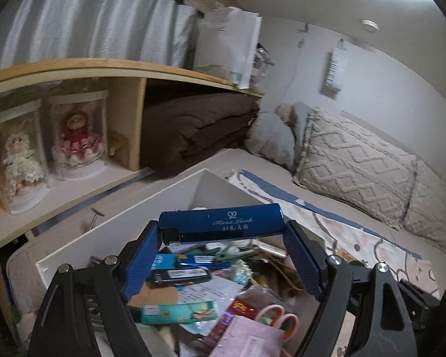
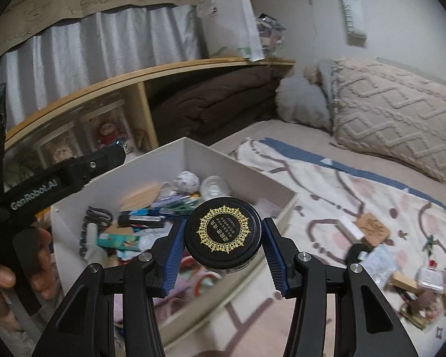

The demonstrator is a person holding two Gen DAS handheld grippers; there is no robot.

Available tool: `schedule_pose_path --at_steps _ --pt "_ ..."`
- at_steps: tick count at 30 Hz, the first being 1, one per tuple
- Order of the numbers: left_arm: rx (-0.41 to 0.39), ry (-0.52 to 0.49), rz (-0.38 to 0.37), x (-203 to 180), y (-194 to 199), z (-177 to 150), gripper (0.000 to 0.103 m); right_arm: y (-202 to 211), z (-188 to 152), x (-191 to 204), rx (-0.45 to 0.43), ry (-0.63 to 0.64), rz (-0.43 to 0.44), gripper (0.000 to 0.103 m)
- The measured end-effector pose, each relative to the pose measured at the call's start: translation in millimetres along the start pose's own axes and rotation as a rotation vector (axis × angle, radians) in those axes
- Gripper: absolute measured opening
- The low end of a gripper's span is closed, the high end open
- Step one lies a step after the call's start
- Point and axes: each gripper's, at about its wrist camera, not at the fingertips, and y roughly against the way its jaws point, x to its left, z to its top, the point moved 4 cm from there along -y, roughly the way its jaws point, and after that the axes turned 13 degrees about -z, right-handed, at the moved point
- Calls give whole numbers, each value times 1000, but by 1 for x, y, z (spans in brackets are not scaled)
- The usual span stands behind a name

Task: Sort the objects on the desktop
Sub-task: 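Carry the blue lighter and black tin over the shoe box with both grippers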

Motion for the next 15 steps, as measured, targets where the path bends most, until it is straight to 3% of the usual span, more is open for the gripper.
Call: schedule_pose_path --at_steps 6,11,15 --pt "8 51 26 25 -1 -2 83 -18 -4 17 55 -8 49 51" --pt "34 33 98 35 -8 -9 83 -39 -3 22 140 -50 112 51" --pt "49 42 111 43 -11 -12 83 -53 2 25 186 -64 121 51"
